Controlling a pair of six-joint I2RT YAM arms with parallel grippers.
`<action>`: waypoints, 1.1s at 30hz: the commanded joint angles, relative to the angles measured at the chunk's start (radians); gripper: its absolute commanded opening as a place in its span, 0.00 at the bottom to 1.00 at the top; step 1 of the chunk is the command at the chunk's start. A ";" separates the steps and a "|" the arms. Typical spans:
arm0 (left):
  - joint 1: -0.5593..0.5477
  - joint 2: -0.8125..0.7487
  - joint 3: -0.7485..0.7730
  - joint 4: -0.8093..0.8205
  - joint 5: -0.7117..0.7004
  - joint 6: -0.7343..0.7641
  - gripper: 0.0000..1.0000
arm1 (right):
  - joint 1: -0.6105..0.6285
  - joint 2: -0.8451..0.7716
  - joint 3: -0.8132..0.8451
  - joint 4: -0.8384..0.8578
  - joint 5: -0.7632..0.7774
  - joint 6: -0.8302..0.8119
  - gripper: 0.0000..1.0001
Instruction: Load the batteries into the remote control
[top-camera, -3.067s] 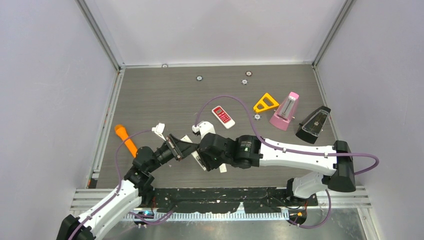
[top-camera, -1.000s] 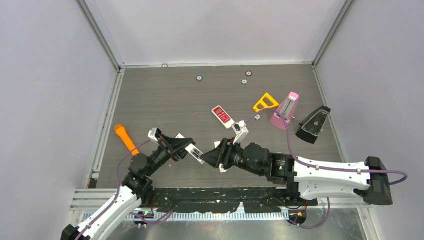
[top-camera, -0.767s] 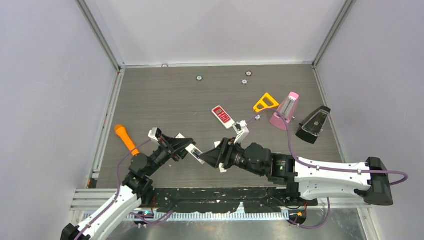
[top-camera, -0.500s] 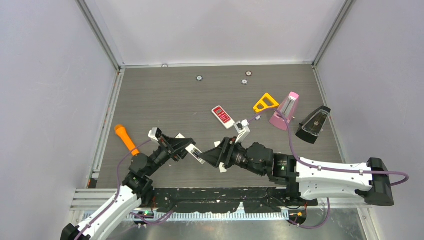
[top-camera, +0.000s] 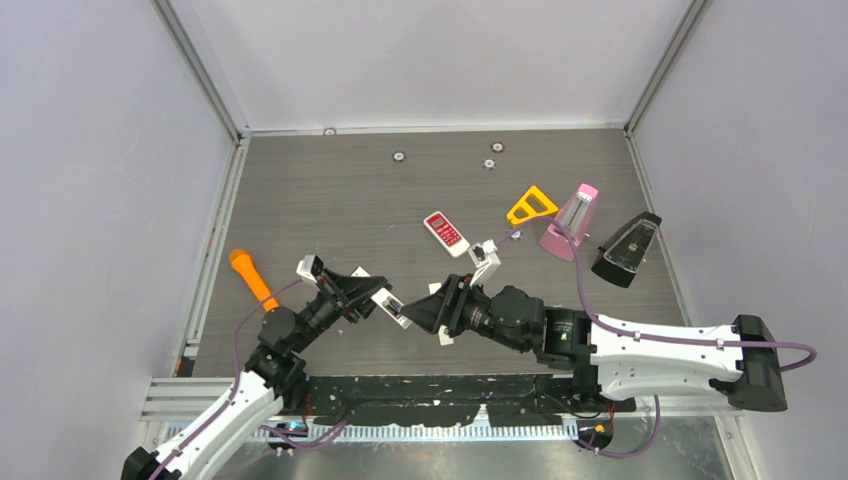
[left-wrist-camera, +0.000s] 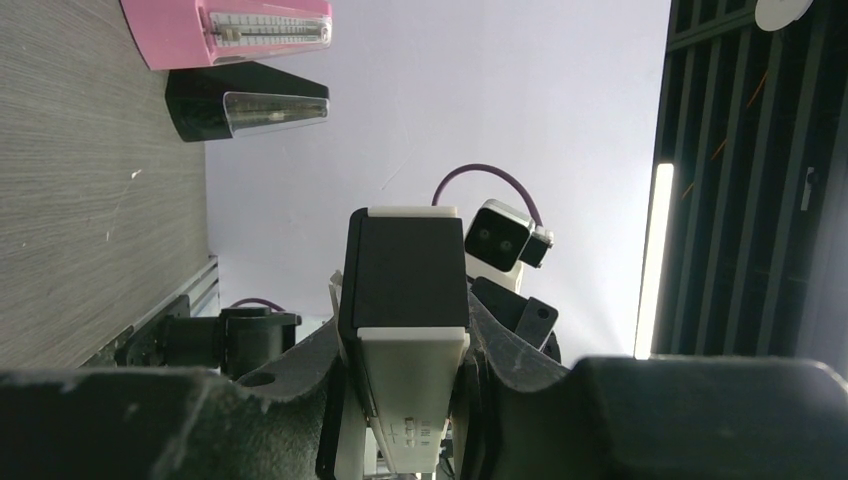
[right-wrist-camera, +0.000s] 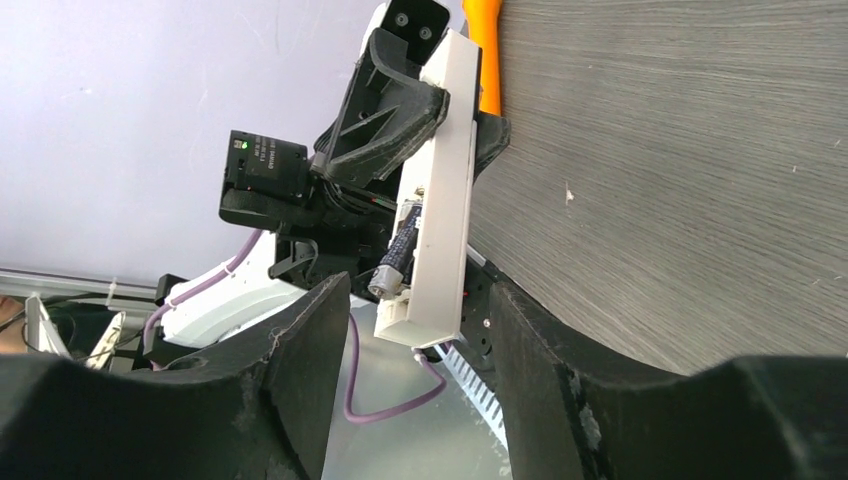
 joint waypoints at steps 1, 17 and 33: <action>0.004 -0.010 0.017 0.064 0.013 0.019 0.00 | 0.006 0.015 0.026 0.010 0.029 0.006 0.57; 0.003 -0.008 0.037 0.071 0.037 0.050 0.00 | 0.005 0.073 0.075 -0.091 0.058 0.048 0.48; 0.004 -0.002 0.060 0.093 0.048 0.105 0.00 | 0.000 0.128 0.114 -0.118 0.015 0.052 0.50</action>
